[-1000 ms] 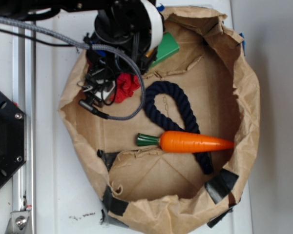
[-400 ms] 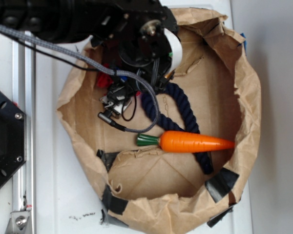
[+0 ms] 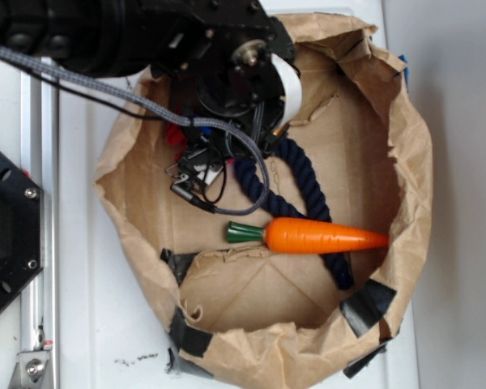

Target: Grab the red paper.

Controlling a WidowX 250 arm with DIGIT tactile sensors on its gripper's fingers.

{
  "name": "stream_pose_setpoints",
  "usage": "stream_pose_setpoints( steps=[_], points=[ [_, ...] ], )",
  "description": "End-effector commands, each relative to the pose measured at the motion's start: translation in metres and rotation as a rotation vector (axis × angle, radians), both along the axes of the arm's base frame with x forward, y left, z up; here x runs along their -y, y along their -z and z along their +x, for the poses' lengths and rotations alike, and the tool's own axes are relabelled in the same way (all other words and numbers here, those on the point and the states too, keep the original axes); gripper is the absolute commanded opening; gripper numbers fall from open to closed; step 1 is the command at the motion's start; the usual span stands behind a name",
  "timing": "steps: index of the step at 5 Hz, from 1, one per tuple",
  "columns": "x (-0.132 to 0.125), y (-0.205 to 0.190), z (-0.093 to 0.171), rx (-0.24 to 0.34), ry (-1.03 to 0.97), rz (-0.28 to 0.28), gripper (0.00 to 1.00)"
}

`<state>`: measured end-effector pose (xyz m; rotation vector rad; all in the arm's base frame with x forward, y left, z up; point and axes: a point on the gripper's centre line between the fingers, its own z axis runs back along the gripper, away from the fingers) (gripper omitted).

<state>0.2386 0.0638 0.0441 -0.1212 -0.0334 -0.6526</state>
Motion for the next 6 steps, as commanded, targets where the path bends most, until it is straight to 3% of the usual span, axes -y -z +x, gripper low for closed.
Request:
stream_pose_setpoints(
  steps=[1,3,4,5,6],
  points=[
    [0.004,-0.016,0.005,0.058,0.007,0.008,0.00],
    [0.004,-0.022,0.004,0.071,-0.004,0.007,0.00],
    [-0.001,-0.044,0.004,0.102,-0.035,0.007,0.00],
    [0.008,-0.091,0.008,0.159,-0.120,0.041,0.00],
    [0.001,-0.134,0.011,0.163,-0.262,0.078,0.00]
  ],
)
